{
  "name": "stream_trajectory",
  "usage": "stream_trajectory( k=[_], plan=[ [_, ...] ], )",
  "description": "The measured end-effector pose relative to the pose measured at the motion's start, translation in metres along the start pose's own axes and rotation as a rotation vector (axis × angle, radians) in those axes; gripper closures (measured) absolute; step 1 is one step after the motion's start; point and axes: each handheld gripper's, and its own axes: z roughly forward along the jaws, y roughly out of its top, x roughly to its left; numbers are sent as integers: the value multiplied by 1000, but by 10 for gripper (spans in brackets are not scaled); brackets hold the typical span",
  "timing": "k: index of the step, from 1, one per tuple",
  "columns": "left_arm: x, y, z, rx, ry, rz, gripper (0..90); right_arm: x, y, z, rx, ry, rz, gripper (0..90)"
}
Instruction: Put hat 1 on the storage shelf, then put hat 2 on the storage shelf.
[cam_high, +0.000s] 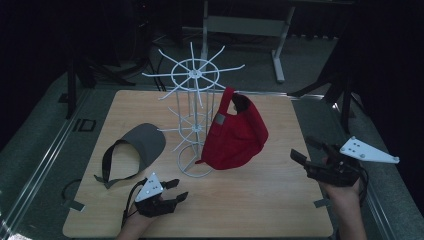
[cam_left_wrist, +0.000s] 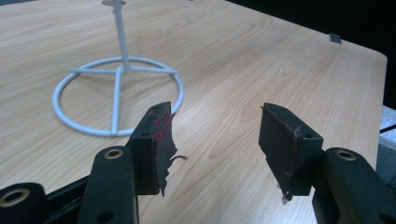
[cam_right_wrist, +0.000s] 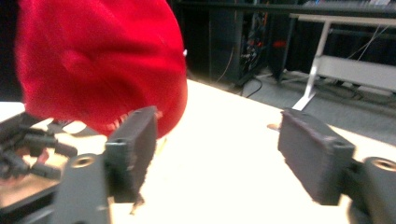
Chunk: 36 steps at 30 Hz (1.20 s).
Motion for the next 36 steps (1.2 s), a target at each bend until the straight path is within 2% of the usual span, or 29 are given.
stream_trajectory(
  k=[3, 4, 6, 8, 11, 13, 15, 17, 19, 21, 24, 26, 28, 31, 33, 35, 36],
  plan=[
    [2, -4, -5, 6, 12, -6, 452, -5, -18, 3, 20, -28, 0, 147],
    [3, -5, -6, 9, 17, -8, 452, -6, -24, 4, 24, -20, 1, 126],
    [5, -8, -10, 11, 24, -15, 452, -8, -34, 5, 31, -12, 13, 123],
    [6, -11, -14, 11, 35, -21, 452, -11, -44, 6, 18, 8, 49, 124],
    [9, -15, -19, 6, 53, -29, 452, -14, -59, 8, 44, -50, 37, 138],
    [12, -18, -24, 9, 59, -33, 452, -17, -70, 10, 41, -49, 58, 138],
    [15, -21, -29, 10, 67, -33, 452, -20, -80, 11, 62, -64, 74, 146],
    [18, -24, -33, 15, 78, -39, 451, -22, -85, 12, 66, -53, 85, 146],
    [21, -27, -38, 22, 90, -44, 451, -23, -98, 13, 83, -80, 62, 137],
    [23, -30, -41, 25, 105, -46, 451, -22, -104, 13, 96, -128, 32, 137],
    [25, -33, -47, 23, 120, -55, 450, -22, -112, 10, 86, -138, 27, 137],
    [26, -35, -51, 19, 127, -54, 450, -20, -117, 10, 96, -180, 1, 137],
    [28, -37, -57, 15, 147, -47, 450, -22, -122, 9, 118, -202, 11, 124],
    [31, -40, -63, 7, 167, -57, 449, -25, -126, 9, 131, -195, 32, 123],
    [34, -43, -73, -5, 199, -66, 449, -27, -132, 9, 146, -209, 36, 127],
    [40, -46, -87, -16, 239, -67, 449, -29, -136, 9, 142, -178, 50, 133],
    [40, -46, -87, -16, 239, -67, 449, -29, -136, 9, 142, -178, 50, 133]
  ],
)
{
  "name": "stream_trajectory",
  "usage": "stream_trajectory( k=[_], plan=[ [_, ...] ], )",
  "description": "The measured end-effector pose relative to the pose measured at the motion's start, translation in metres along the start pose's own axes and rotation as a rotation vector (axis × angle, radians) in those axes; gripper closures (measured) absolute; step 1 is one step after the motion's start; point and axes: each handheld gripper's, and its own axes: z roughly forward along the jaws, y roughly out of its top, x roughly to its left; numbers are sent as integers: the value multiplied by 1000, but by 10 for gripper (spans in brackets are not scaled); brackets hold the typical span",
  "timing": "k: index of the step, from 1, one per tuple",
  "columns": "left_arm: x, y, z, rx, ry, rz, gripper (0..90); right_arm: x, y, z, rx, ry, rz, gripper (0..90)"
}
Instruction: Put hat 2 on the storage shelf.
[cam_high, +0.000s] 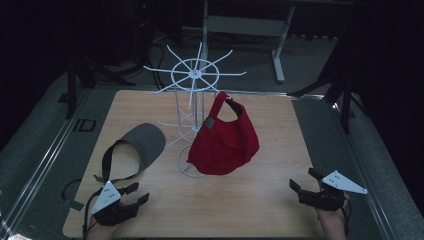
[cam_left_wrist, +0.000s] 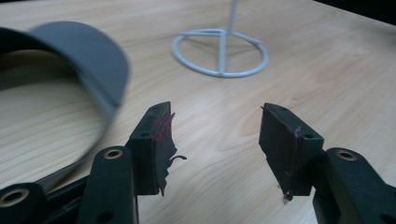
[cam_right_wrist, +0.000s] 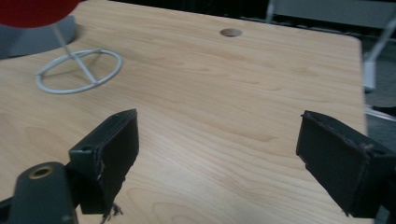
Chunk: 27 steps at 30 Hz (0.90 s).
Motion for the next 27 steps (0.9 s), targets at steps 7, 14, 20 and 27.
stream_trajectory(
  k=[7, 14, 20, 27],
  plan=[
    [31, -10, -32, -10, 155, -53, 429, -6, -14, 3, -8, 30, 8, 132],
    [51, -22, -38, 65, 287, -124, 331, -7, -25, 2, 26, 22, -6, 134],
    [62, -26, -21, 153, 350, -198, 250, -6, -33, 6, 53, 6, -14, 134],
    [74, -21, -4, 216, 395, -226, 250, -8, -40, 9, 42, 13, 14, 134]
  ],
)
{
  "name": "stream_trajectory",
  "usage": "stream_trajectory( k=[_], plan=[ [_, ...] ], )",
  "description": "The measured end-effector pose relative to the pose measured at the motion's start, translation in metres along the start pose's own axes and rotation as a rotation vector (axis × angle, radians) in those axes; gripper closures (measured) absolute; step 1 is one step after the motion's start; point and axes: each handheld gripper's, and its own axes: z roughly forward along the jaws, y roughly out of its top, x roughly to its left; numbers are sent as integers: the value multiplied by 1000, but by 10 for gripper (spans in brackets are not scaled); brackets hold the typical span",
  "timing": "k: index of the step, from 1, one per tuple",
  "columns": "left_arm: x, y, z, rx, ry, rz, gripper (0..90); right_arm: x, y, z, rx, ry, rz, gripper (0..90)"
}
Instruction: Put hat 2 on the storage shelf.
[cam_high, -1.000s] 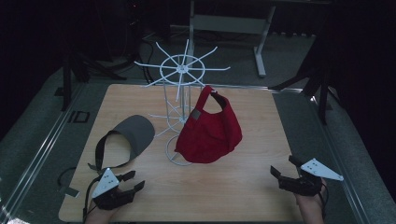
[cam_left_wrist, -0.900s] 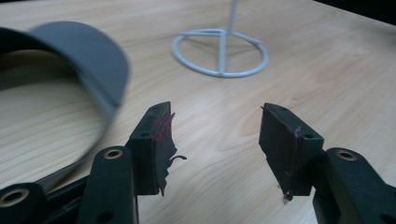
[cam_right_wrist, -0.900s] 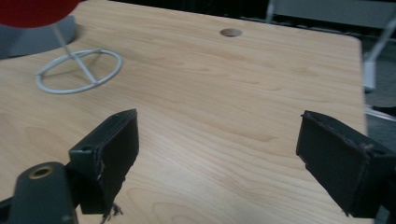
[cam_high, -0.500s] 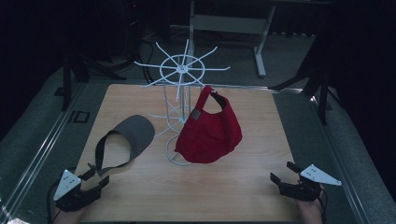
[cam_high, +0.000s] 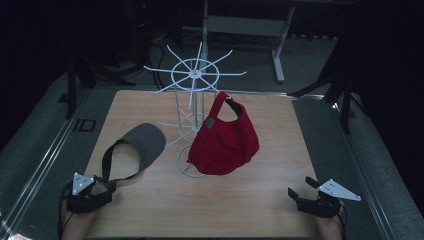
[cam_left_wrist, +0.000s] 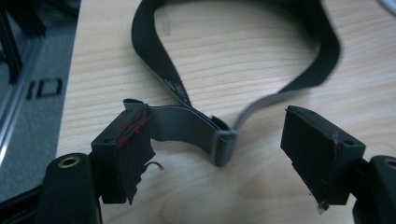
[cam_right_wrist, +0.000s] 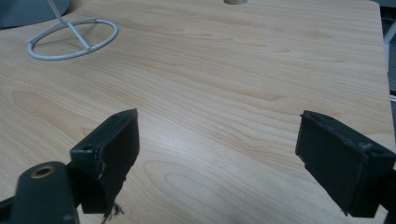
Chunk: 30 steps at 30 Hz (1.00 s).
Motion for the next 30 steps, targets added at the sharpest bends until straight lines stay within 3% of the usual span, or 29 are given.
stream_trajectory(
  k=[3, 7, 11, 14, 16, 17, 18, 19, 20, 21, 23, 30],
  plan=[
    [0, 3, 10, 46, 5, -8, 251, 0, -3, 2, 14, -6, 3, 134],
    [-2, 7, 16, 50, 4, 15, 268, -2, -6, 2, 15, -12, 4, 134],
    [-2, 10, 20, 49, 0, 26, 334, -5, -7, 1, 8, -10, 20, 134],
    [-1, 12, 22, 45, -15, 24, 466, -8, -9, 1, 10, -12, 28, 135],
    [0, 14, 24, 51, -19, 27, 466, -9, -10, 1, 14, -15, 31, 135],
    [1, 15, 25, 48, -13, 28, 613, -13, -12, 1, 14, -10, 45, 136],
    [1, 15, 26, 42, -11, 24, 702, -13, -13, 1, 14, -11, 46, 136],
    [1, 15, 26, 42, -11, 24, 762, -13, -13, 1, 14, -11, 46, 136],
    [1, 15, 26, 37, -9, 24, 762, -13, -13, 1, 14, -10, 48, 137],
    [2, 15, 26, 28, -19, 18, 840, -14, -14, 1, 15, -11, 50, 137],
    [1, 16, 24, 4, -27, 21, 855, -15, -14, 0, 19, -13, 50, 138],
    [-9, 30, 7, -81, -74, 115, 864, -17, -13, 1, 33, -11, 57, 138]
  ],
)
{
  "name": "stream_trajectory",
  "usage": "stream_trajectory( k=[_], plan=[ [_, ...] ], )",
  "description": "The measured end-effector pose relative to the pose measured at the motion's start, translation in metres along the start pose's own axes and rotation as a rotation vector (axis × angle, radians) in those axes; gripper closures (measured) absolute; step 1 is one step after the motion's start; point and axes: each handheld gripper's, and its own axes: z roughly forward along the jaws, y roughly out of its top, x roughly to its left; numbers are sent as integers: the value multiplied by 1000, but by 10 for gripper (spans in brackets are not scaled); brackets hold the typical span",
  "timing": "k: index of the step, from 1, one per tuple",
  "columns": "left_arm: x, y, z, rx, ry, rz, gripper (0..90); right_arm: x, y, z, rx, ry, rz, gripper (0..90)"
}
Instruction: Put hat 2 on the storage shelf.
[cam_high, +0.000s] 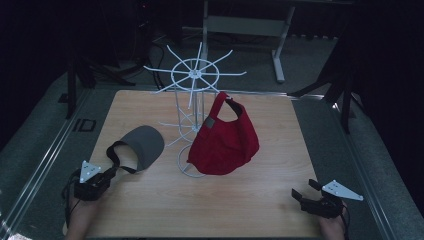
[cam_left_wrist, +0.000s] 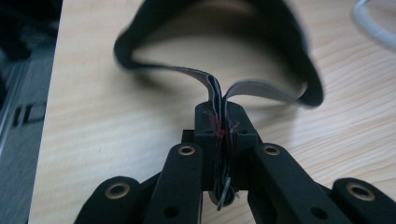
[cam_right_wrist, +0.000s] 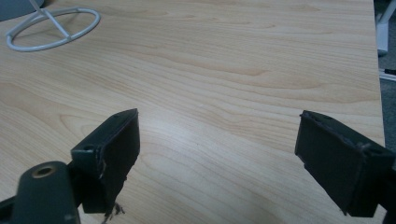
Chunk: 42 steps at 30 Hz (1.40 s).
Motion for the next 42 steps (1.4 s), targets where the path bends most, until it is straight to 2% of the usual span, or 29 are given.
stream_trajectory(
  k=[3, 4, 7, 10, 14, 18, 22, 24, 32, 38, 42],
  plan=[
    [-2, 11, -9, -33, -39, 37, 865, 0, -1, 1, 5, 0, 0, 139],
    [-2, 11, -9, -33, -39, 37, 865, 0, -1, 1, 5, 0, 0, 139],
    [-4, 28, -21, -80, -69, 92, 865, 0, -4, 2, 6, 7, 12, 139],
    [-4, 36, -26, -97, -85, 107, 866, -1, -4, 2, 6, 11, 19, 139],
    [-3, 54, -33, -111, -109, 155, 865, -2, -5, 2, 0, 16, 31, 138],
    [-3, 71, -41, -160, -115, 167, 865, -3, -6, 0, -17, 10, 43, 138],
    [-5, 84, -46, -188, -116, 180, 865, -3, -6, 0, -29, -2, 52, 138],
    [-6, 90, -49, -202, -126, 176, 865, -3, -6, -1, -35, -14, 56, 138],
    [-10, 113, -65, -260, -109, 189, 865, -5, -7, 0, -37, -65, 78, 138],
    [-13, 128, -79, -265, -109, 230, 865, -5, -7, 0, -35, -81, 93, 139],
    [-11, 136, -90, -278, -138, 255, 865, -5, -7, -1, -40, -77, 93, 139]
  ],
)
